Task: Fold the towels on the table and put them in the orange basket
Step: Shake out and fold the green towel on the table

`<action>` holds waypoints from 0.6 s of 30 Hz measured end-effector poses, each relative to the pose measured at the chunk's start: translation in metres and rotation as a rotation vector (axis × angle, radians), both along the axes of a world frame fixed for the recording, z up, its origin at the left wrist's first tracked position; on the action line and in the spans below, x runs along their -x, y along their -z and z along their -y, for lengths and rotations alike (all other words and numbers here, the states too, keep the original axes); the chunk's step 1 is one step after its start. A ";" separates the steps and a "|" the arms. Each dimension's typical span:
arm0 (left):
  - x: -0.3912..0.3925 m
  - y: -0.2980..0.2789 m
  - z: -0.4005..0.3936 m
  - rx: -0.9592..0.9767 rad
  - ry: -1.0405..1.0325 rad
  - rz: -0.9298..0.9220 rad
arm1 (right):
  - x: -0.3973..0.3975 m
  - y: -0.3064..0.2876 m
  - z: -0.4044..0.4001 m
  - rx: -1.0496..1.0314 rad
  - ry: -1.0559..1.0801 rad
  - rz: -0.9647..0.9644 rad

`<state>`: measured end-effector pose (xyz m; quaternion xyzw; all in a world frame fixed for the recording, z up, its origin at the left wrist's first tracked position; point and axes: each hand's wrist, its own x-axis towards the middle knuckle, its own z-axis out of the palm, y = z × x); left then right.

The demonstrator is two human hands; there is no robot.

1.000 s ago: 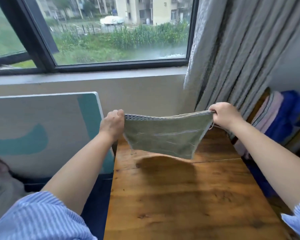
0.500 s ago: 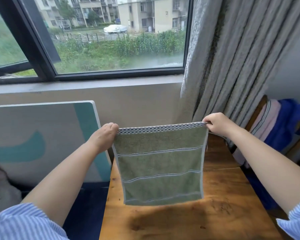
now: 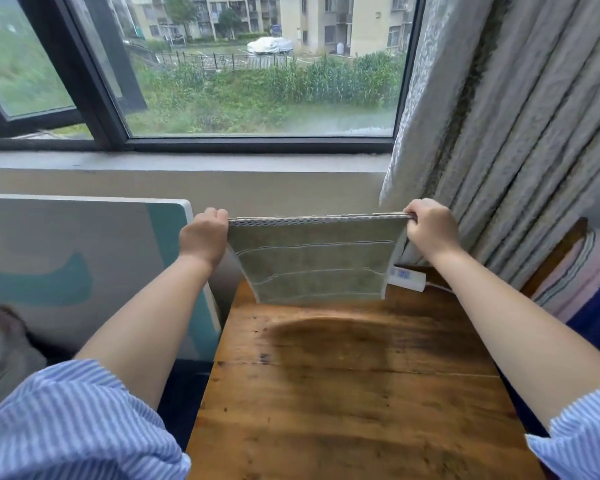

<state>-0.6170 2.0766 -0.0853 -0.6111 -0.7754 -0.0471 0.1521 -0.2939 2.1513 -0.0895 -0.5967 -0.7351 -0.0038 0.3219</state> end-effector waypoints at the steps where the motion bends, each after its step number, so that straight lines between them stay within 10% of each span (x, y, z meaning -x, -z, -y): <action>1: 0.002 0.004 0.003 -0.008 0.003 0.000 | -0.001 0.005 0.002 -0.013 0.001 0.013; 18: -0.031 0.220 0.177 0.869 0.357 -0.140 | -0.045 0.228 0.235 0.590 -0.336 0.651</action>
